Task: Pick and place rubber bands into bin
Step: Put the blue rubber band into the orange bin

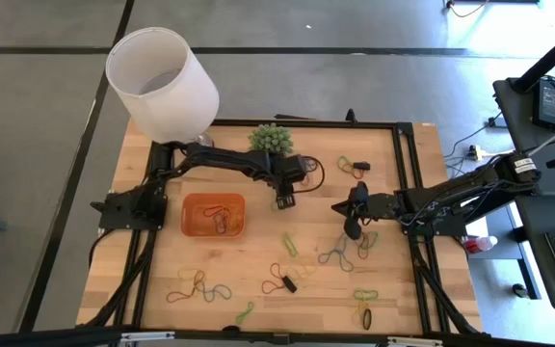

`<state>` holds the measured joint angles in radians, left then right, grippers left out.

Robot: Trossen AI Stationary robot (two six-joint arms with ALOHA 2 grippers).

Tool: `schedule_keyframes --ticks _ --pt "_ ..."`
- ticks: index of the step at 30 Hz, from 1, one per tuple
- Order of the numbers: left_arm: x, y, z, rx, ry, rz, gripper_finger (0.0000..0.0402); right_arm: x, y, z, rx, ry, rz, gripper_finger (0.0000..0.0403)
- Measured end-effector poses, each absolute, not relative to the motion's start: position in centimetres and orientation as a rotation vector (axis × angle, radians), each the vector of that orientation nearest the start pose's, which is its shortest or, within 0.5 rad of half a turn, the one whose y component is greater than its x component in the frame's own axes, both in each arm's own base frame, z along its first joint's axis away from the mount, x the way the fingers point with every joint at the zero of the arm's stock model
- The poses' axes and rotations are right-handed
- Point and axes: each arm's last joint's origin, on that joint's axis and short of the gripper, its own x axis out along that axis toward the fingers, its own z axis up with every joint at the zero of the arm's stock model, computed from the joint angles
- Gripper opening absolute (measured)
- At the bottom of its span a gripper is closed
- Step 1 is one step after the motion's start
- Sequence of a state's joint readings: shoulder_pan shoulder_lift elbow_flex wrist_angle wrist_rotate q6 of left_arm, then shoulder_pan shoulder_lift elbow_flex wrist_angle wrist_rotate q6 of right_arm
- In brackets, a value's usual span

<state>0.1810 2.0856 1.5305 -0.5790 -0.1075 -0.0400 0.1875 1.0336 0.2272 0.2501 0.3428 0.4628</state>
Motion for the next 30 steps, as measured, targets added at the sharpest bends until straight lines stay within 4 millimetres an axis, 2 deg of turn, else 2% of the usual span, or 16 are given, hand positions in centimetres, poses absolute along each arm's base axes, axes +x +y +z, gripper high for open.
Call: schedule_keyframes --ticks 8,14,21,26,30 --pt "42.7 7.3 14.2 -0.071 1.207 0.255 0.0093 17.7 2.4 14.4 0.305 0.503 -0.261 0.0017" --pt "42.9 7.3 13.4 -0.036 1.226 0.242 0.0084 17.6 2.9 14.4 0.366 0.514 -0.22 0.0017" --pt "42.9 6.6 13.5 0.037 1.24 0.215 0.0009 17.6 3.0 14.4 0.364 0.514 -0.212 0.0017" --pt "43.1 5.4 14.9 0.071 1.302 0.177 0.0003 17.6 3.0 14.4 0.365 0.514 -0.212 0.0016" --pt "42.7 4.7 19.2 0.085 1.308 0.206 0.0004 17.6 3.0 14.4 0.364 0.514 -0.212 0.0016"
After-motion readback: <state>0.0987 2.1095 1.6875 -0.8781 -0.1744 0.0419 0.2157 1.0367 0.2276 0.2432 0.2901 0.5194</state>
